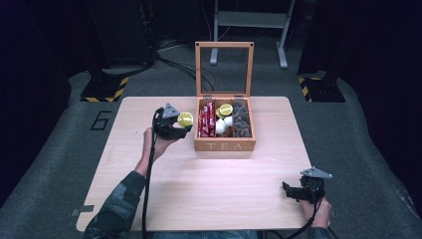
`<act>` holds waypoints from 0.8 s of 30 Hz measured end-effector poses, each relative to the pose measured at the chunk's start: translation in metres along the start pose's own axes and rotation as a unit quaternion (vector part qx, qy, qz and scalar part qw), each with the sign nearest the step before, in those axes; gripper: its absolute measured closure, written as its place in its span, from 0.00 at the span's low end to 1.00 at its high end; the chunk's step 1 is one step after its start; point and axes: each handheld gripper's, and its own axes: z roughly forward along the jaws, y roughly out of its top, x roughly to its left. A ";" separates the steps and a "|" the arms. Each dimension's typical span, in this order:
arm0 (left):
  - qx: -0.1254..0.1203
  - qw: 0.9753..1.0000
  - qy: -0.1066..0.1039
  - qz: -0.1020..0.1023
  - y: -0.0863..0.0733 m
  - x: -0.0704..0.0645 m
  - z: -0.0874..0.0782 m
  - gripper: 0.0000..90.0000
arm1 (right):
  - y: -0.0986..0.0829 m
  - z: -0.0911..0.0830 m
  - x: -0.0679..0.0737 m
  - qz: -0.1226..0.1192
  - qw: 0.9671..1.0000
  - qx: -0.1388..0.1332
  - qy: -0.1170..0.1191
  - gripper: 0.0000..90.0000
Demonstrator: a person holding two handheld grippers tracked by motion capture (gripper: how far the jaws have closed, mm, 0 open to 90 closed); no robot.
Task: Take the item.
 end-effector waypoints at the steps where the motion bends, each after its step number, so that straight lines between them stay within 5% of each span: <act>1: 0.000 1.000 0.000 -0.003 -0.001 0.001 -0.001 0.45 | 0.000 0.000 0.000 0.000 1.000 0.000 0.000 0.07; 18: 0.037 0.998 0.006 -0.043 -0.025 0.026 0.003 0.45 | 0.000 0.000 0.000 0.000 1.000 0.000 0.000 0.07; 24: 0.056 0.998 0.005 -0.041 -0.035 0.031 0.007 0.45 | 0.000 0.000 0.000 0.000 1.000 0.000 0.000 0.07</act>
